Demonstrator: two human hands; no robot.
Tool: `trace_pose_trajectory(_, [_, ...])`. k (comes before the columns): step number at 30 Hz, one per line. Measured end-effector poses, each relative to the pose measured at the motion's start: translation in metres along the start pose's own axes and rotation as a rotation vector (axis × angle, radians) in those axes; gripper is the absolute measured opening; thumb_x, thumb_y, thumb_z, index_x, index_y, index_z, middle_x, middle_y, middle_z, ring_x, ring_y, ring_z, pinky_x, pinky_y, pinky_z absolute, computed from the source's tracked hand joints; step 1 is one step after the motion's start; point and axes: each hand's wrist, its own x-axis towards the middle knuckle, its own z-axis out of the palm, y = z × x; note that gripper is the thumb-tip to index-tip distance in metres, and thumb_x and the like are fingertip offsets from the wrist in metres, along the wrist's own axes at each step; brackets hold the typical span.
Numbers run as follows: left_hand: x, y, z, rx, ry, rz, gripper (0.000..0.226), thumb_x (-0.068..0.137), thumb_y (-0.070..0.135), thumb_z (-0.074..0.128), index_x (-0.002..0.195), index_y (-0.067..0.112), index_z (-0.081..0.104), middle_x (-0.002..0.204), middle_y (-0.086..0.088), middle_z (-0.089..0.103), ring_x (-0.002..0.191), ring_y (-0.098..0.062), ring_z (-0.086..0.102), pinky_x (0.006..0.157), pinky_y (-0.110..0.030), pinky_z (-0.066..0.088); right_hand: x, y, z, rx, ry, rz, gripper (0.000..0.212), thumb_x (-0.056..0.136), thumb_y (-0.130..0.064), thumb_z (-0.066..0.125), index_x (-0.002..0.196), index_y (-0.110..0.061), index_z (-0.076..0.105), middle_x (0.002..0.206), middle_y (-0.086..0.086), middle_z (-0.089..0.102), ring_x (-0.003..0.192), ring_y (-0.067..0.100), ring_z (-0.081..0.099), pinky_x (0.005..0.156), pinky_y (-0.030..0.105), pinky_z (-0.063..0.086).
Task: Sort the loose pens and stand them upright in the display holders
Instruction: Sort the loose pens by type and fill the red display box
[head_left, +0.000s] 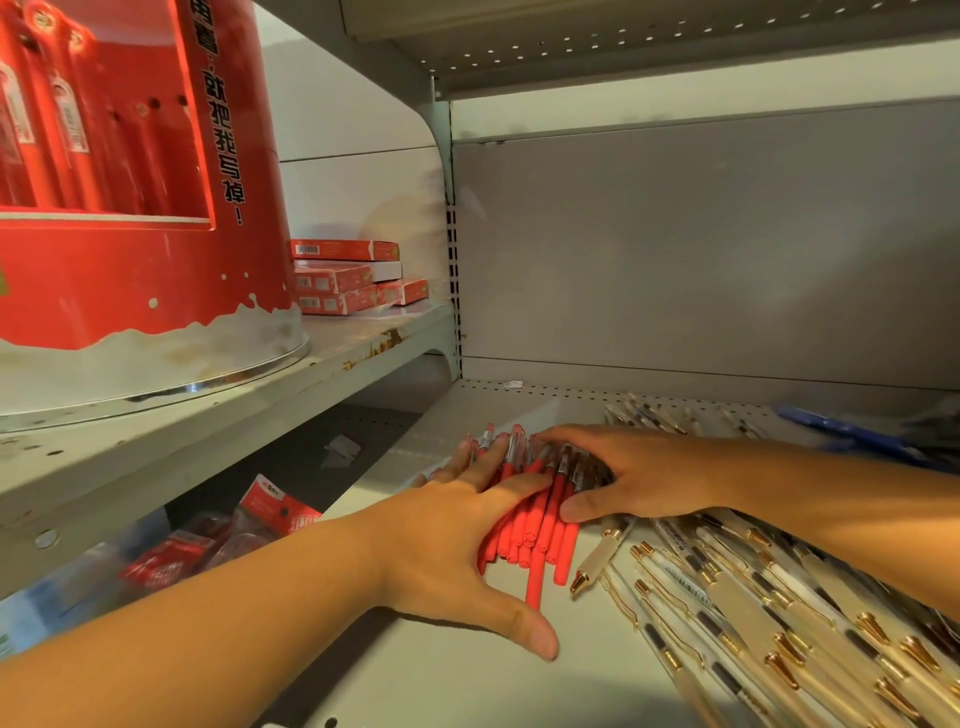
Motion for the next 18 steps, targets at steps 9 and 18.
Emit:
trace_pose_trajectory(9, [0.007,0.0,0.001,0.049,0.093,-0.015,0.092,0.066,0.089,0.056,0.142,0.057,0.016,0.161,0.011,0.018,0.148,-0.023,0.023,0.117,-0.041,0.025,-0.001,-0.007,0.016,-0.025,0.142,-0.053,0.089,0.062,-0.083,0.062,0.139,-0.05,0.031,0.136,-0.016,0.047,0.116,0.005,0.047,0.087,0.02,0.04])
trace_pose_trajectory(18, [0.009,-0.004,0.005,0.066,0.078,-0.045,0.094,0.065,0.093,0.05,0.141,0.062,0.004,0.16,0.01,0.019,0.141,-0.031,0.035,0.113,-0.048,0.037,0.01,-0.006,-0.005,0.099,0.142,0.092,0.088,0.072,-0.085,0.035,0.146,-0.039,0.034,0.151,-0.005,0.039,0.119,0.008,0.044,0.089,0.029,0.039])
